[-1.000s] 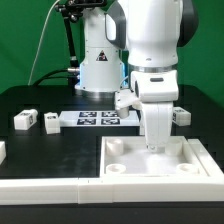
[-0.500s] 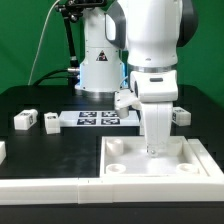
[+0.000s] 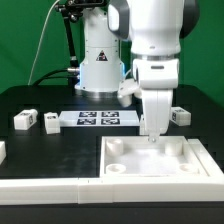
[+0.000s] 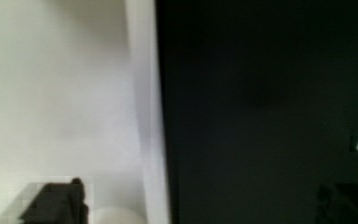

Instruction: Assemble one leg

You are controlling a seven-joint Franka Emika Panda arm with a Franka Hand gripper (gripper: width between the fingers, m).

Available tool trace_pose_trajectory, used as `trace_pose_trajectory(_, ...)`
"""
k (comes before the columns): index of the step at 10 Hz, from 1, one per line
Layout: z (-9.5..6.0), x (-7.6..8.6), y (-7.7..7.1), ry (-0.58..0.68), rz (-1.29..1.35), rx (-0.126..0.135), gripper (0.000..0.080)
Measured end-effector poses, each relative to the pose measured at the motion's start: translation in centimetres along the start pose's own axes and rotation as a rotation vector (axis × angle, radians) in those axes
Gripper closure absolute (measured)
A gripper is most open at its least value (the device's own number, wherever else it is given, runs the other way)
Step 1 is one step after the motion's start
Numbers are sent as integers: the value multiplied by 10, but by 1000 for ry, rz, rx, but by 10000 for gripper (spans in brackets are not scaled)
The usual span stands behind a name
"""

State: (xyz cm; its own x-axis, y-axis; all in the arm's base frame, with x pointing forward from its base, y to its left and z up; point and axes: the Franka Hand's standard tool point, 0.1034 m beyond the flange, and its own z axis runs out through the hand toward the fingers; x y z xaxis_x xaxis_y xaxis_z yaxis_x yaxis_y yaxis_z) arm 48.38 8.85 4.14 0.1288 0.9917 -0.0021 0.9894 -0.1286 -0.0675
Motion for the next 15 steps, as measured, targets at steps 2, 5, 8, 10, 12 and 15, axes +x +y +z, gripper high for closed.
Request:
trace_pose_trajectory(2,-18,9,-13,-2,85,-23,150)
trace_pose_trajectory(5,-20,18,-15,2,141,-29,150)
trace_pose_trajectory(8,-19,19,-16,7,348,-28,150)
trace_pose_trajectory(10,-17,32,-32,13,670,-27,150)
trace_pose_trajectory(12,-13,53,-52,7,899,-14,150)
trace_pose_trajectory(15,-9,66,-65,4,1033,5,150)
